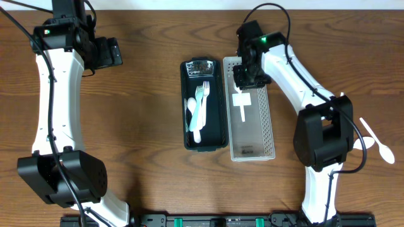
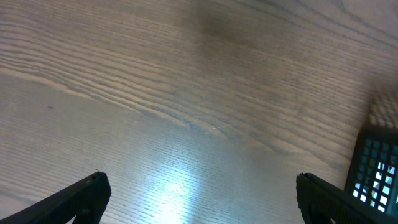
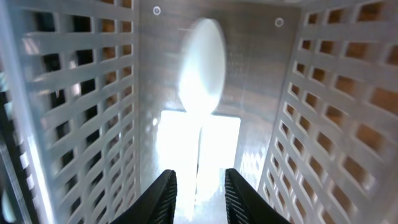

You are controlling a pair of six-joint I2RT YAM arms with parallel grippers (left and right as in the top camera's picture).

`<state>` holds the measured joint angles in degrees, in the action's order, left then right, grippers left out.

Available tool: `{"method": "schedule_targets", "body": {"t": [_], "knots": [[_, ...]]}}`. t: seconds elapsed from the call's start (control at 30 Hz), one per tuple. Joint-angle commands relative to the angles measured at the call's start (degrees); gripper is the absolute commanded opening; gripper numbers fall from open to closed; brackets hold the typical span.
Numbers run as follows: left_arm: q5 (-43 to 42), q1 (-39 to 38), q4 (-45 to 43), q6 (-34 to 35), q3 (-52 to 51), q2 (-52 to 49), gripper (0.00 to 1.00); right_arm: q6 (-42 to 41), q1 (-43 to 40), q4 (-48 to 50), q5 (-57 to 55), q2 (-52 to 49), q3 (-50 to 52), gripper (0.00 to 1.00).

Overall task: Pack container
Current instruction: 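Carry the spoon with the right gripper into the white basket and release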

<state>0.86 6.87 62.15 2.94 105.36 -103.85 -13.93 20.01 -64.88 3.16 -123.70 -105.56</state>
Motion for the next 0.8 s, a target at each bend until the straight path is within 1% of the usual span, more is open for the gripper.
{"method": "schedule_targets", "body": {"t": [0.0,0.07,0.1,0.17,0.23,0.4,0.5,0.6,0.63,0.77], "knots": [[0.70,0.17,0.17,-0.37,-0.17,-0.74,0.98,0.90,-2.84,-2.71,-2.82,4.50,-6.34,0.30],[0.70,0.20,0.17,-0.37,-0.17,-0.74,0.98,0.87,-5.84,-5.14,-5.40,7.41,-9.70,0.31],[0.72,0.17,0.15,-0.37,-0.17,-0.74,0.98,0.81,-7.26,-5.97,-6.32,8.59,-10.71,0.34],[0.72,0.20,0.15,-0.37,-0.17,-0.74,0.98,0.46,-12.22,-8.15,-8.02,12.35,-12.48,0.49],[0.72,0.20,0.15,-0.37,-0.17,-0.74,0.98,0.22,-17.57,-9.51,-8.17,15.54,-12.52,0.56],[0.72,0.17,0.13,-0.37,-0.17,-0.74,0.98,0.04,-33.14,-15.72,-7.28,18.45,-12.50,0.60],[0.70,0.17,0.11,-0.37,-0.17,-0.74,0.98,0.33,-39.56,-17.35,-7.23,18.43,-10.45,0.61],[0.72,0.20,0.11,-0.37,-0.17,-0.74,0.98,0.74,-44.92,-16.11,-7.19,18.45,-4.42,0.62],[0.72,0.17,0.11,-0.37,-0.17,-0.74,0.98,0.90,-45.97,-15.15,-7.19,18.45,-2.01,0.64],[0.72,0.17,0.09,-0.37,-0.17,-0.74,0.98,3.67,-48.15,-7.67,-5.88,18.45,10.27,0.65]]}}
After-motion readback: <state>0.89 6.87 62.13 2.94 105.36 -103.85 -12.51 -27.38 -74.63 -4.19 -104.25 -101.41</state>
